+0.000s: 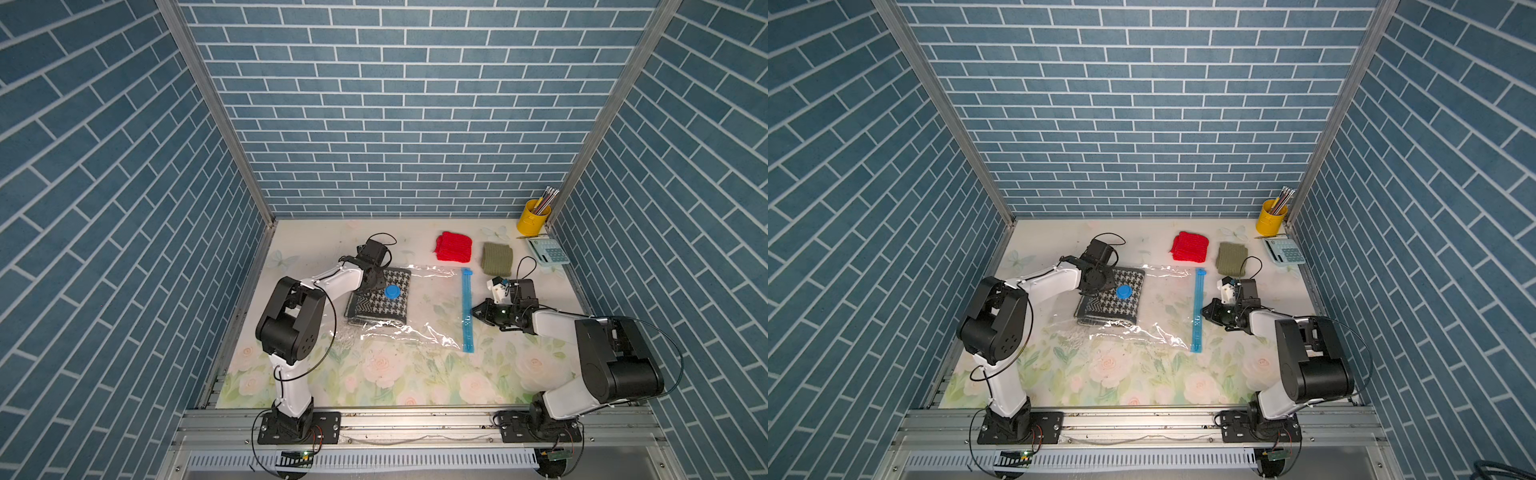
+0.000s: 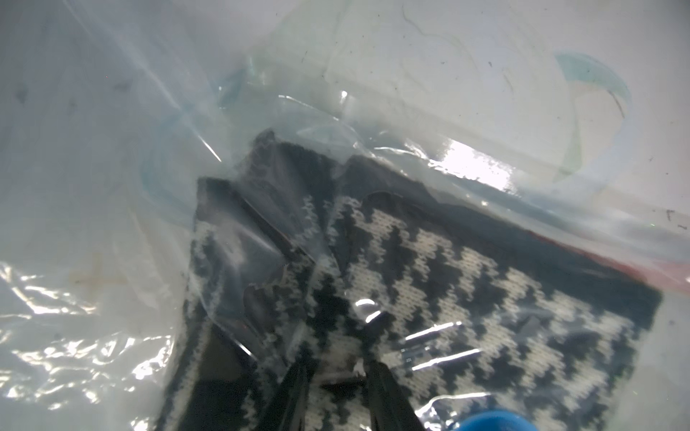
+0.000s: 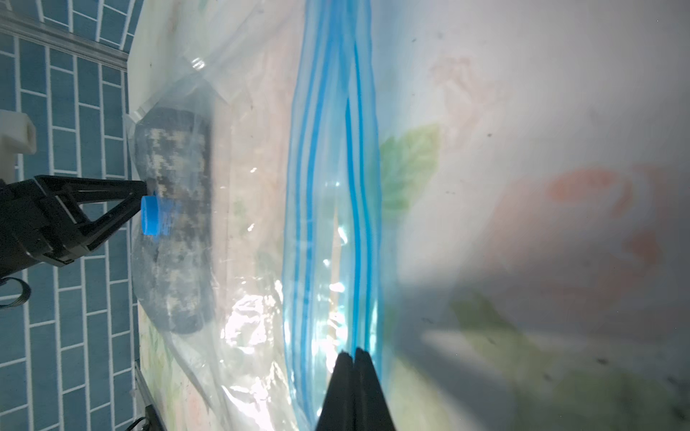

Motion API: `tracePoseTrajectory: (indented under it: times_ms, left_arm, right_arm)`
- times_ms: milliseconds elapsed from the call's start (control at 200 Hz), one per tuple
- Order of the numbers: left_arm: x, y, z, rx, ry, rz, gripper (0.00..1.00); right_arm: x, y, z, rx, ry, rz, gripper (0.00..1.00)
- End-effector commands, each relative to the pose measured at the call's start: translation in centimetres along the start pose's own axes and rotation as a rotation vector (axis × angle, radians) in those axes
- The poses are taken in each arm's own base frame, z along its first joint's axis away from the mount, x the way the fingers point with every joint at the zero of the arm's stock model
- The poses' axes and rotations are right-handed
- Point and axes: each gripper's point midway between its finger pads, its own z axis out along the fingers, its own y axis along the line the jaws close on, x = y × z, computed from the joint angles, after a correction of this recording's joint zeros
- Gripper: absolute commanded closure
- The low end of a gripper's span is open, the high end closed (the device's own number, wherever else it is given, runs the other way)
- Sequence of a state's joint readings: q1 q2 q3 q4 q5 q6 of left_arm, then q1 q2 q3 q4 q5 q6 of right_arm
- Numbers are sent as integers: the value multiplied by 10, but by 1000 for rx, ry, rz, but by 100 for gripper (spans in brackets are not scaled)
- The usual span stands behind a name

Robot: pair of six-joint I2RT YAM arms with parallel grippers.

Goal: Take the scarf out of the vacuum bag
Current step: Adjust the scarf in the vacuum bag.

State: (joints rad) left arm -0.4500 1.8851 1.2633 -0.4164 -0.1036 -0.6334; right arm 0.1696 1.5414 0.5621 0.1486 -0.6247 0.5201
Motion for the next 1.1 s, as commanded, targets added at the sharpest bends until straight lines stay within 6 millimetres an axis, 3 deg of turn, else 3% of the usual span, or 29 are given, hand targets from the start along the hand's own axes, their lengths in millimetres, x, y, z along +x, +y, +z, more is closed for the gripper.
tracePoseTrajectory:
  times_ms: [0,265,580,820,1095]
  left_arm:
    - [5,9,-6,-24,10,-7,66]
    - [14,12,-4,-13,25,-11,66]
    - [22,8,-8,26,37,-29,66]
    - [42,1,-6,56,68,-40,66]
    - [20,0,-25,35,5,-37,65]
  right_arm:
    - [-7,21,5,-96,1,-2,100]
    - [-7,56,5,-274,13,-11,100]
    - [-6,67,20,-306,43,-14,100]
    - [-7,81,26,-330,57,-45,100]
    - [-15,82,16,-315,23,-70,100]
